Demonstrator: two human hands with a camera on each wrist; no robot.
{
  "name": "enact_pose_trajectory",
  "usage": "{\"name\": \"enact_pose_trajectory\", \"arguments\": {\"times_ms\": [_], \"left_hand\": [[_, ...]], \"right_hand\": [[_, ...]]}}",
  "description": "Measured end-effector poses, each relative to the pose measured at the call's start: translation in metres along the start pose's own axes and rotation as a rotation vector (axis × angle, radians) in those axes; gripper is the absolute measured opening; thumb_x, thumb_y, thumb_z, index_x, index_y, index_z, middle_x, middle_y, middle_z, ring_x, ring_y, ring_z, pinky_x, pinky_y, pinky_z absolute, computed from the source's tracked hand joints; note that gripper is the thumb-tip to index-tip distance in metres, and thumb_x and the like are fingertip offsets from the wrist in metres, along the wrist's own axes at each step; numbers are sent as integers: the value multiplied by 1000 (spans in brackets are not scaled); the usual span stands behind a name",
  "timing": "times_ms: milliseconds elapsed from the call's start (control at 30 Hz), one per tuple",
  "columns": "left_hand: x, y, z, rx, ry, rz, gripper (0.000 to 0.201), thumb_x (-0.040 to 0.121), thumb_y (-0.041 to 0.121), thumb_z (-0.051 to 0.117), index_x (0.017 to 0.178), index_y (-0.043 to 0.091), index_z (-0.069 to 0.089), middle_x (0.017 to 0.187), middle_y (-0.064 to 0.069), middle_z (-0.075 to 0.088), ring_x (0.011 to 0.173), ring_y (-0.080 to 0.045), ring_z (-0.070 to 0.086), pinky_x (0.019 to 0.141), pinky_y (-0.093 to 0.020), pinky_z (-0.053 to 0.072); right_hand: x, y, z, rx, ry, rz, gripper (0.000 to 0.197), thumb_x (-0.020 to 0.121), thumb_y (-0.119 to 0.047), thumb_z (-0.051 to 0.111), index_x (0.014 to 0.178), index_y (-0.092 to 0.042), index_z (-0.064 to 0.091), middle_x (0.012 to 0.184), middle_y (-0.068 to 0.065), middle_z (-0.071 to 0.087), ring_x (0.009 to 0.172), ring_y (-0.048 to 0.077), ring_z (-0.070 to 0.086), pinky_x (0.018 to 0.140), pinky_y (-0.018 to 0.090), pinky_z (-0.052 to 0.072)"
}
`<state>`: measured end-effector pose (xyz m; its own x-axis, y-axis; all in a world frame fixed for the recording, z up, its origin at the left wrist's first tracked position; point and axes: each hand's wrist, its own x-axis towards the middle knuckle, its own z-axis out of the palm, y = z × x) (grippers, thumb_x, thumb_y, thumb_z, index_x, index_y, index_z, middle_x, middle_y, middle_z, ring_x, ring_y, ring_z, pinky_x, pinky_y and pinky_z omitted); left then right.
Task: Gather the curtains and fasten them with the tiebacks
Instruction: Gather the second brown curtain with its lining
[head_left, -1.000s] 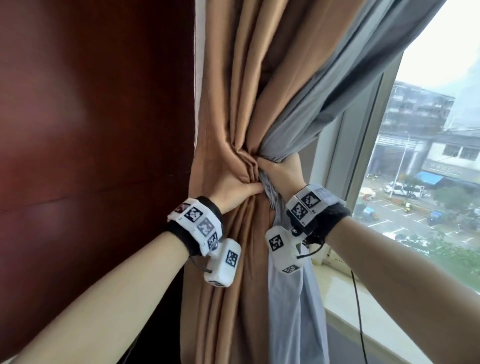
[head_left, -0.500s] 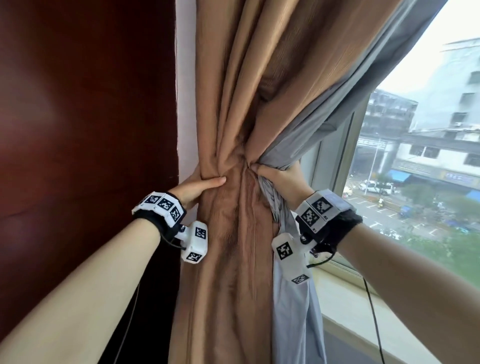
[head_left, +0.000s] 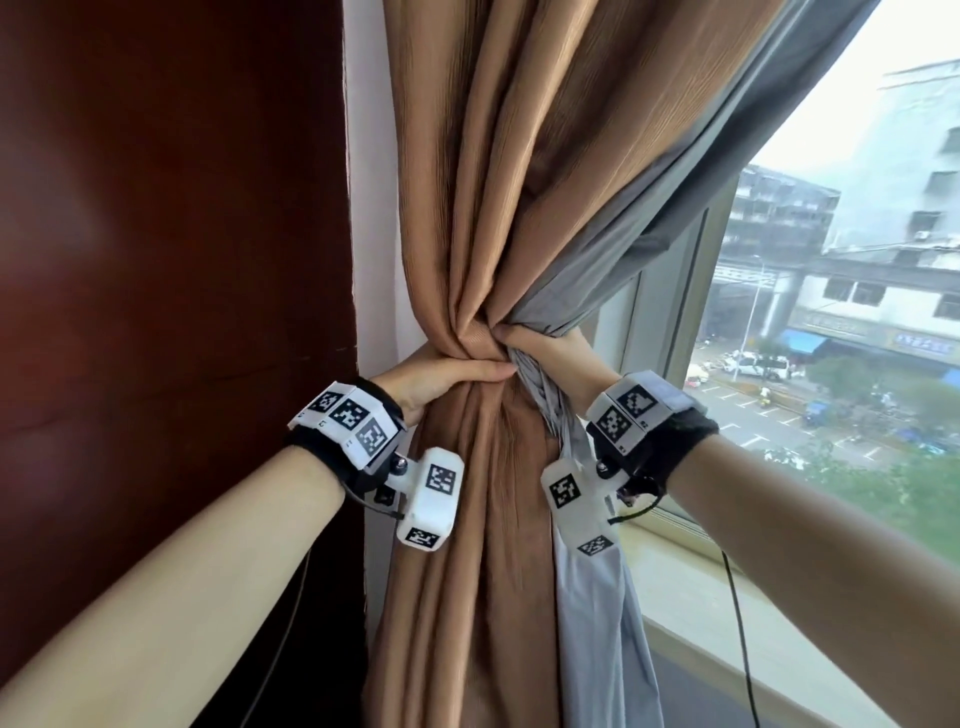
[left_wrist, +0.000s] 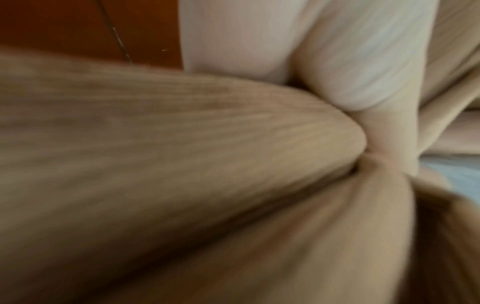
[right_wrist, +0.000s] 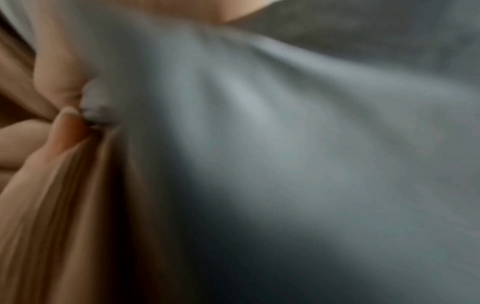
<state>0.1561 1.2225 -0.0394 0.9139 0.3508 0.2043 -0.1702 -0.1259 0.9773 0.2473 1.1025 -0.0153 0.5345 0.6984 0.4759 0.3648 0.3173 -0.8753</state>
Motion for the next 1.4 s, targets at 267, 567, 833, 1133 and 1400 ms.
{"name": "enact_pose_trajectory", "arguments": {"times_ms": [267, 567, 833, 1133, 1400], "left_hand": [[0, -4, 14, 4, 12, 53, 39, 65, 18, 80, 101, 16, 66, 93, 1, 74, 93, -14, 68, 92, -30, 52], [3, -5, 22, -9, 85, 52, 46, 67, 18, 81, 110, 11, 67, 105, -8, 72, 101, -22, 68, 96, -38, 50], [-1, -2, 28, -73, 23, 6, 39, 68, 14, 75, 105, 12, 65, 95, -3, 74, 94, -18, 69, 92, -36, 51], [3, -6, 48, -19, 257, 126, 31, 71, 7, 78, 100, 15, 69, 98, -6, 73, 98, -21, 68, 95, -37, 51], [13, -6, 69, -22, 436, 163, 39, 68, 2, 79, 105, 3, 68, 101, -10, 70, 96, -22, 67, 94, -33, 51]], "right_hand": [[-1, 0, -8, 29, -2, 12, 28, 83, 3, 61, 106, -12, 56, 94, -5, 62, 75, -9, 60, 64, 5, 49], [1, 3, -14, -96, -11, 109, 60, 68, -33, 77, 122, -14, 57, 123, 1, 61, 111, 12, 57, 94, 20, 50], [-10, 6, -24, -12, -53, 67, 38, 86, -4, 60, 123, -8, 53, 102, -2, 60, 84, -3, 56, 67, 3, 50], [3, 11, -28, -243, 0, 81, 69, 67, -45, 77, 126, -17, 56, 124, -1, 61, 109, 7, 58, 91, 17, 48], [-12, 21, -48, -160, 125, 1, 56, 79, -28, 72, 127, -12, 48, 125, 0, 58, 114, 11, 55, 99, 27, 45]]}}
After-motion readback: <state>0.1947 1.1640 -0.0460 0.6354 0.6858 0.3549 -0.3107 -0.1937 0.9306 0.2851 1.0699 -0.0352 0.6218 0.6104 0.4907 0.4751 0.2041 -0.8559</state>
